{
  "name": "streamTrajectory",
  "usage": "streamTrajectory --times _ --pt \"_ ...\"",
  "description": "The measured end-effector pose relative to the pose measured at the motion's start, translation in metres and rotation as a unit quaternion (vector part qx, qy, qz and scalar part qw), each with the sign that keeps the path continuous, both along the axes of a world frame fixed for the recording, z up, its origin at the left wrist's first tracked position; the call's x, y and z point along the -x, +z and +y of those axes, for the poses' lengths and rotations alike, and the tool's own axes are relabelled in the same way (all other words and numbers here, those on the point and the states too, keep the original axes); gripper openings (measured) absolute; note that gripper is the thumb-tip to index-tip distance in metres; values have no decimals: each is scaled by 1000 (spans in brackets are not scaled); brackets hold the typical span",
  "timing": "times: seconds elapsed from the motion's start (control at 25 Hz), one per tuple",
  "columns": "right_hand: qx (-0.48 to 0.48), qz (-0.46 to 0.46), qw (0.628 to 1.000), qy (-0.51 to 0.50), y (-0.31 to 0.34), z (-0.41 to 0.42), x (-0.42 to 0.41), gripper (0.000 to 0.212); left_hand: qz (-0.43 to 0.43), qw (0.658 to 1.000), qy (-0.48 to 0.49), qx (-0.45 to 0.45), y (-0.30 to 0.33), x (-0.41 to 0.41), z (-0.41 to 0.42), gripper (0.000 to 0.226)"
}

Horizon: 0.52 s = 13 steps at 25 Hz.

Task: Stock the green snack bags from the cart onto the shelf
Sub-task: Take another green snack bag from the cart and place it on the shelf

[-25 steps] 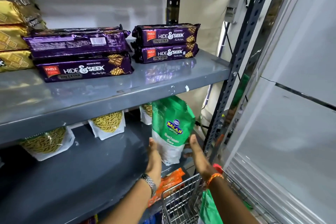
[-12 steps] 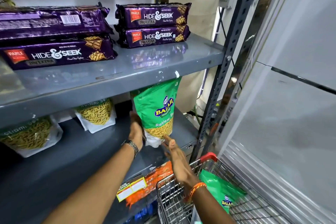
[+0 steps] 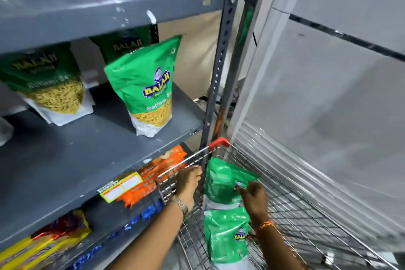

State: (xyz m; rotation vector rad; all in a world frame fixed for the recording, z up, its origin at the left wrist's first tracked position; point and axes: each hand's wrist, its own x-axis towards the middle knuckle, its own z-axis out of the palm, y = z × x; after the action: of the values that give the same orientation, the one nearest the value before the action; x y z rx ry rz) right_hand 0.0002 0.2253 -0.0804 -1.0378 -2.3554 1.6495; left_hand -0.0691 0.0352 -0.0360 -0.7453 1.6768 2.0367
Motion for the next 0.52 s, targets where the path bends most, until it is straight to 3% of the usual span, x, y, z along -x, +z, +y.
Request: streamTrajectory --times 0.12,0.24,0.32,0.4,0.52 --pt "49 -36 998 -25 -21 12 -1 27 6 987 -142 71 -46 10 31 25" --pt "181 -10 983 -30 -50 23 7 15 57 981 -173 66 -68 19 41 14" --pt "214 1 977 -19 -63 28 9 33 67 978 -179 81 -85 24 43 15" --pt "247 20 969 -11 -69 29 8 22 72 975 -178 109 -101 25 34 24" --pt "266 33 963 -1 -68 32 -5 3 79 967 -182 159 -118 20 14 20"
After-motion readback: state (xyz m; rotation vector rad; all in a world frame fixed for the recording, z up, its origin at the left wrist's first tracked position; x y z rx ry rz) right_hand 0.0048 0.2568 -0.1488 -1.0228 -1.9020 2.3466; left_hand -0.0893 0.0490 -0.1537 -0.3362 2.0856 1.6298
